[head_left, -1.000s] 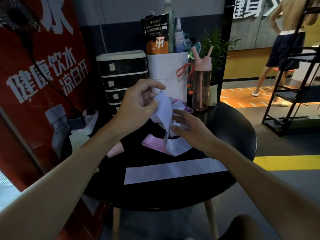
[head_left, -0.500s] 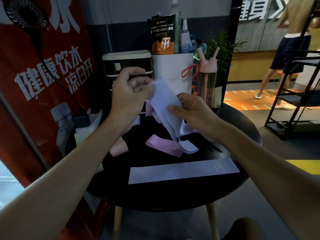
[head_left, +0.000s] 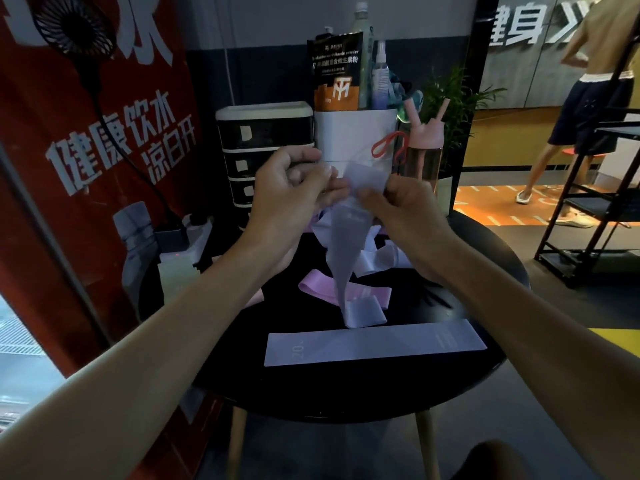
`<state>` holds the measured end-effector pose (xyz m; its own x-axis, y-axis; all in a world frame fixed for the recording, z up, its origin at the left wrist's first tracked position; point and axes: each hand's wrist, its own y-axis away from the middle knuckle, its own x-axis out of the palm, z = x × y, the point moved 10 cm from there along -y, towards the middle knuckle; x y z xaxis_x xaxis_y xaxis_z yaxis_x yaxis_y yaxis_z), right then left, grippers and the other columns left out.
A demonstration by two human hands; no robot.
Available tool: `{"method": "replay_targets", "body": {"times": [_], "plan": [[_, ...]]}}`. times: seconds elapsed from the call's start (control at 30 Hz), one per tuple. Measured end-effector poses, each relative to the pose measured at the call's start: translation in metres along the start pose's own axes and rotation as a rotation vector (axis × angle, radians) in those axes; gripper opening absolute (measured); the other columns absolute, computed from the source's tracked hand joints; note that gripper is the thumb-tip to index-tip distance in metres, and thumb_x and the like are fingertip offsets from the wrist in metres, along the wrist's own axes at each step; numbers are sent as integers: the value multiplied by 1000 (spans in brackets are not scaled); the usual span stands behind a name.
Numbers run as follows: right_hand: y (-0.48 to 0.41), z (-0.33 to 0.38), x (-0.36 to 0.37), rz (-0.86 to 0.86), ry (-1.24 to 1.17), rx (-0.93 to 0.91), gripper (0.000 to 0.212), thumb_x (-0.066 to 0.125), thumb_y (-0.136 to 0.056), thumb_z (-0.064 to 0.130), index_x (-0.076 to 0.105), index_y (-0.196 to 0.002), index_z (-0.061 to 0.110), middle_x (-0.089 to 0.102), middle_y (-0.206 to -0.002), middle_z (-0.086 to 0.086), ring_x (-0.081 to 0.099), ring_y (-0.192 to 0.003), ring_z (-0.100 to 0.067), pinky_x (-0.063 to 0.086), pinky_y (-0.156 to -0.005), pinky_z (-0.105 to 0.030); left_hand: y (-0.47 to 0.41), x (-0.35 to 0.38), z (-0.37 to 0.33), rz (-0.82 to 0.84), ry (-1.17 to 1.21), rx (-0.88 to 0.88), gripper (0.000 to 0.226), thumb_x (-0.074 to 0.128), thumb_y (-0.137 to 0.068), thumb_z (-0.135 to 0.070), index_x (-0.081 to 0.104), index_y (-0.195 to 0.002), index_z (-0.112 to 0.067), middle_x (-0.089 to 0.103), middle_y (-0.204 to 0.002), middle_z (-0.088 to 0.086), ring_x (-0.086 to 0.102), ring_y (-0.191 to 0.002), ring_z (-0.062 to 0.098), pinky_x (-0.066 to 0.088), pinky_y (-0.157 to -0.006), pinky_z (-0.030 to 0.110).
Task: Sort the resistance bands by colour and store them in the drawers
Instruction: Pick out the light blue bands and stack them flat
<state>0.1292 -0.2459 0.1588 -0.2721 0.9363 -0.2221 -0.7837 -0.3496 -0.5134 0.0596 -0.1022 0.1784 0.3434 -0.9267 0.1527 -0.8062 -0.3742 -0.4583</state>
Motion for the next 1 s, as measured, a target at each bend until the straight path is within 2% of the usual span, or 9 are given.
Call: {"method": "replay_targets", "body": {"times": [0.1, 0.2, 0.3, 0.47, 0.57, 0.63, 0.77, 0.87, 1.0], "plan": [[-1, -8, -8, -51, -40, 67, 41, 56, -93, 27, 63, -93, -13, 60, -93, -41, 61, -83, -56, 50, -70, -70, -3, -2, 17, 9, -193, -15, 25, 57, -97, -3, 57, -122, -7, 67, -109, 8, 69, -98, 17, 59, -88, 35], [-3, -7, -14, -77, -109, 96, 33, 57, -95, 20, 64, -94, -12, 62, -95, -39, 63, -73, -38, 55, -69, -51, 4, 11, 55, 197, -207, -176, 39, 65, -95, -14, 54, -133, -10, 70, -120, 9, 67, -112, 22, 51, -103, 43], [-3, -6, -20, -118, -157, 101, 22, 57, -97, 12, 68, -97, -7, 69, -95, -28, 70, -85, -38, 60, -77, -45, 16, 20, 71, 322, -240, -206, 23, 59, -99, -9, 63, -121, -2, 74, -110, 15, 70, -100, 20, 56, -90, 31], [-1, -10, -40, -243, -204, 102, 20, 56, -98, 9, 67, -93, -8, 65, -78, -16, 63, -66, -24, 51, -51, -25, 22, 19, 77, 378, -242, -227, 25, 58, -99, -12, 65, -110, 10, 72, -108, 21, 67, -95, 22, 52, -94, 39], [4, -20, -53, -308, -267, 152, 17, 54, -98, 10, 67, -94, -1, 67, -82, -14, 67, -70, -25, 56, -56, -32, 28, 20, 76, 466, -217, -245, 18, 60, -98, -9, 67, -110, 1, 73, -110, 16, 68, -100, 20, 51, -98, 37], [8, -29, -63, -357, -269, 180, 14, 55, -97, 9, 66, -96, 0, 68, -92, -18, 70, -80, -28, 60, -68, -43, 36, 20, 79, 523, -171, -283, 22, 60, -96, -6, 65, -118, -7, 74, -109, 11, 70, -101, 18, 55, -92, 30], [25, -47, -79, -406, -256, 197, 15, 58, -94, 4, 64, -102, -7, 68, -97, -23, 72, -86, -28, 59, -73, -35, 47, 8, 88, 565, -239, -370, 33, 61, -96, -8, 57, -128, -14, 75, -92, 7, 70, -78, 13, 53, -67, 20], [45, -66, -86, -398, -167, 228, 7, 61, -93, 6, 66, -96, 2, 68, -98, -21, 71, -89, -29, 59, -79, -36, 54, -4, 98, 573, -254, -429, 27, 58, -98, -13, 57, -125, -15, 71, -87, 8, 66, -75, 11, 51, -64, 18], [75, -90, -96, -419, -48, 284, 9, 62, -92, 6, 66, -99, 2, 67, -97, -15, 69, -80, -15, 54, -60, -16, 73, -17, 117, 683, -295, -533, 36, 59, -98, -12, 51, -133, -20, 71, -87, 8, 65, -73, 10, 51, -62, 19]]}}
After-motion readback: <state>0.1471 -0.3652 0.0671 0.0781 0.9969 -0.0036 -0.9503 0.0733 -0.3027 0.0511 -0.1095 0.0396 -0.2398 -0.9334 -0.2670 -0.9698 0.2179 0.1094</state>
